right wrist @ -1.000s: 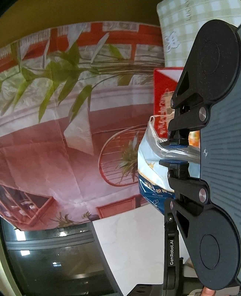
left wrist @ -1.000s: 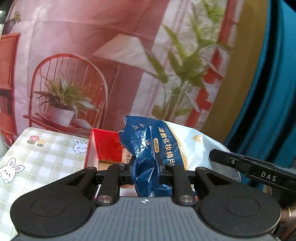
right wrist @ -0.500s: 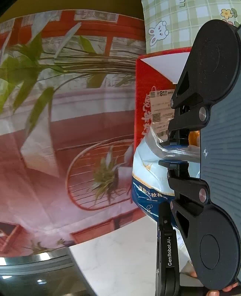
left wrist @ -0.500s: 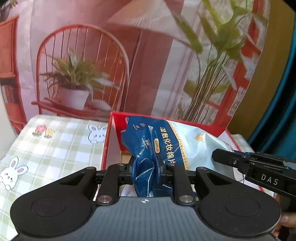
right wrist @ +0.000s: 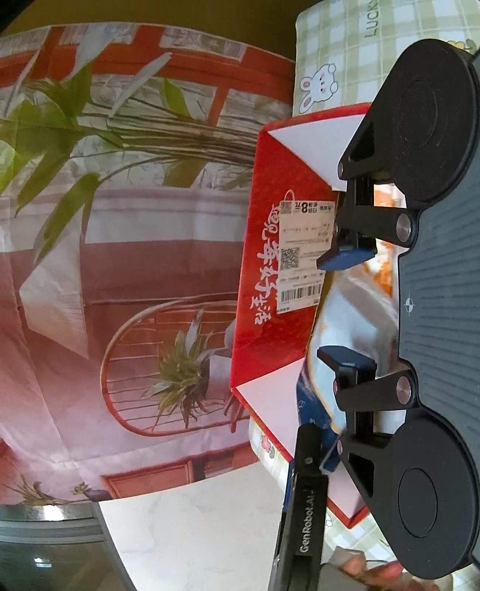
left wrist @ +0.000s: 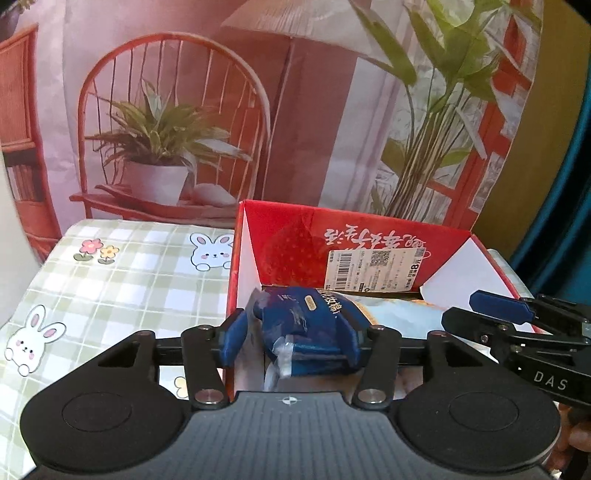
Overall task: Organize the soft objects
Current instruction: 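Lift the snack bag with both grippers into the red box and open them, then withdraw both open grippers from the box toward the items on the table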
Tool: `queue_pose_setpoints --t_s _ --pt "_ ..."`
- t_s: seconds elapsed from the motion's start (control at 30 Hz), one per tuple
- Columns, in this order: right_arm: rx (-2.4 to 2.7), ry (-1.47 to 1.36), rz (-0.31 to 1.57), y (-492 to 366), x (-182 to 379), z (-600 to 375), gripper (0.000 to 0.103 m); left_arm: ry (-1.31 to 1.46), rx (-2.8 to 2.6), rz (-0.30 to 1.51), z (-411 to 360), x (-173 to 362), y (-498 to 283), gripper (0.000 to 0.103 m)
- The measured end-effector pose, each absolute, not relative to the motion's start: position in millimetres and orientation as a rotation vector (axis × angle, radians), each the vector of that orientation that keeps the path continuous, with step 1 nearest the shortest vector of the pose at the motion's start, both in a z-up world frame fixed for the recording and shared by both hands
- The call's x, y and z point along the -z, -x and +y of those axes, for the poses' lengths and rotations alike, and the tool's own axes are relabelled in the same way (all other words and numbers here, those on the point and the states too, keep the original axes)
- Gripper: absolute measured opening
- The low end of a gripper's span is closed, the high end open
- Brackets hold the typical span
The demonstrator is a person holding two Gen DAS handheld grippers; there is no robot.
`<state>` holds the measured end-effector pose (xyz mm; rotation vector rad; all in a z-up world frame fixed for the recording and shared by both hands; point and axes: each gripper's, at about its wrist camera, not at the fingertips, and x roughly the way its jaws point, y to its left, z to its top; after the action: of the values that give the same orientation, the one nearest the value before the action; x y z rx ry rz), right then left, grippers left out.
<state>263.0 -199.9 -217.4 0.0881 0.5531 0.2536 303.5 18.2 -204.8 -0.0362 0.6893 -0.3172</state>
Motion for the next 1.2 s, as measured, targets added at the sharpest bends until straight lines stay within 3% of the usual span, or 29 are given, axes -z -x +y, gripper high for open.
queue_pose_setpoints --t_s 0.23,0.33,0.43,0.5,0.57,1.07,1.13,1.2 --pt "-0.259 -0.133 0.473 -228 204 -205 0.05 0.002 0.335 0.62 16 184 -266 0.056" --pt "-0.271 -0.137 0.439 -208 199 -205 0.061 0.005 0.335 0.612 16 179 -249 0.056" --pt "-0.26 -0.136 0.407 -183 195 -205 0.077 0.028 0.347 0.62 21 175 -229 0.056" --pt "-0.244 -0.155 0.397 -166 194 -209 0.096 0.046 0.358 0.62 25 175 -216 0.056" --pt "-0.261 -0.163 0.392 -148 196 -211 0.101 0.06 0.37 0.627 29 178 -201 0.056" --pt "-0.311 -0.117 0.578 -64 249 -215 0.102 0.034 0.408 0.738 19 235 -114 0.056" --pt "-0.339 -0.101 0.628 -58 257 -214 0.101 0.019 0.409 0.752 18 241 -110 0.056" --pt "-0.383 -0.093 0.7 -57 264 -211 0.093 0.028 0.415 0.762 18 244 -111 0.056"
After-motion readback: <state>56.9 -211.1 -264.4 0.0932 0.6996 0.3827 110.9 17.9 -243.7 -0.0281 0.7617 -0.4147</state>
